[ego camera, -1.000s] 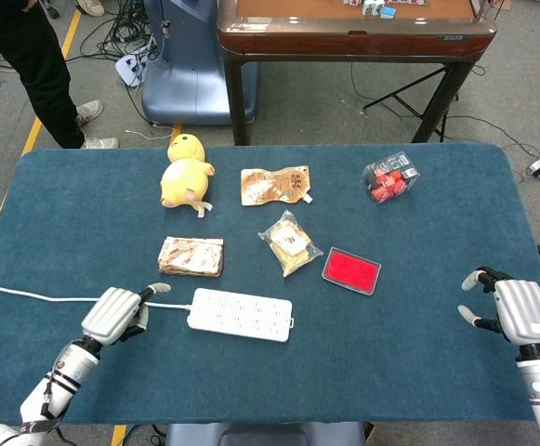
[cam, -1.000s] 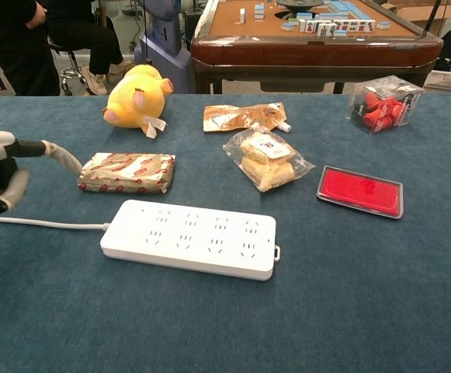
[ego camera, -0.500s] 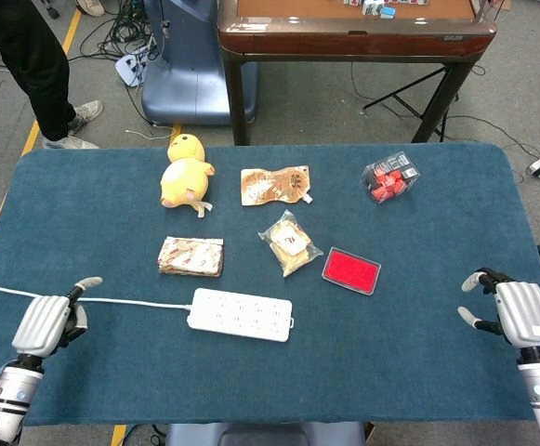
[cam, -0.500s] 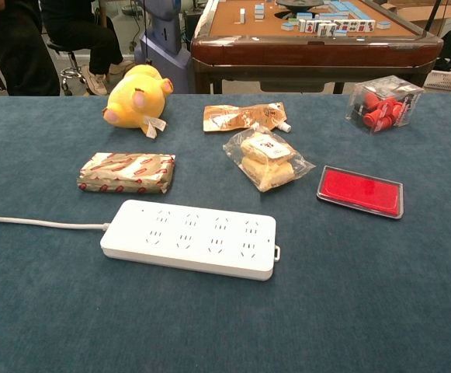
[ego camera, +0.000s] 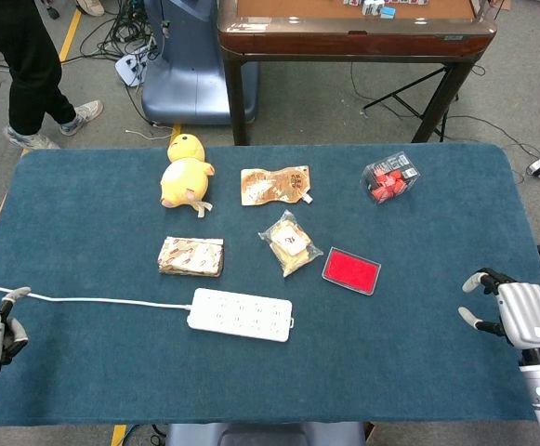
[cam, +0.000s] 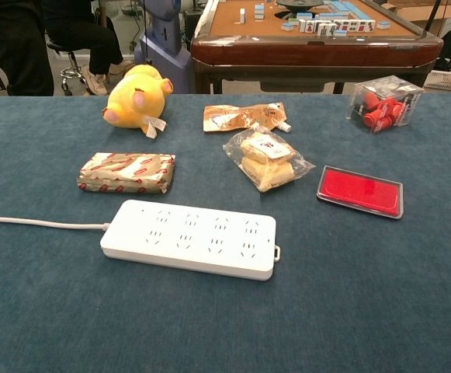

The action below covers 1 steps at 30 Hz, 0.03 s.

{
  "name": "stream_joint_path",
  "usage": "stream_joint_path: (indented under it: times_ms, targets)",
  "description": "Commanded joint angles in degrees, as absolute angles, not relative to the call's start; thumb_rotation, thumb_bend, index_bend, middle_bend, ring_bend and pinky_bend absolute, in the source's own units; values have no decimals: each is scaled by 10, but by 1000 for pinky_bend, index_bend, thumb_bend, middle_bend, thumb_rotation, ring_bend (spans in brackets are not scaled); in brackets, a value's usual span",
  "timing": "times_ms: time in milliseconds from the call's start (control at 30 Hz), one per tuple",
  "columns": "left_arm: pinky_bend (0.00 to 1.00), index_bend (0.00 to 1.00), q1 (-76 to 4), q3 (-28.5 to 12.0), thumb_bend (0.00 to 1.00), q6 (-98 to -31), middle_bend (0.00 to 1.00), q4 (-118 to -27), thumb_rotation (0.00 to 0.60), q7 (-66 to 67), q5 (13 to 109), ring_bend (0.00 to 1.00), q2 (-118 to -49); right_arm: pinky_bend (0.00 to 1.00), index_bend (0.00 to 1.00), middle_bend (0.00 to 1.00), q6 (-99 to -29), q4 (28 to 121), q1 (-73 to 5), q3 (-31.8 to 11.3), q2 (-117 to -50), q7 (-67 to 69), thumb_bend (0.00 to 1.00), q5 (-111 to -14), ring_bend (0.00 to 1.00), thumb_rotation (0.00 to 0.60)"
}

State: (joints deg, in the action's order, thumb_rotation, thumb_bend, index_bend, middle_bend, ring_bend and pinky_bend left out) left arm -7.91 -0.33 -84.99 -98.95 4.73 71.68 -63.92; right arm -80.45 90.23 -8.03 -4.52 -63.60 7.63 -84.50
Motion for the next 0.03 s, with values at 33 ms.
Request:
stream_joint_path:
  times_ms: [33]
  targets:
    - [981, 253, -73, -3, 861, -848, 841, -987, 600, 48, 715, 758, -638, 634, 494, 420, -806, 901, -79, -44, -637, 78, 152, -847, 485, 600]
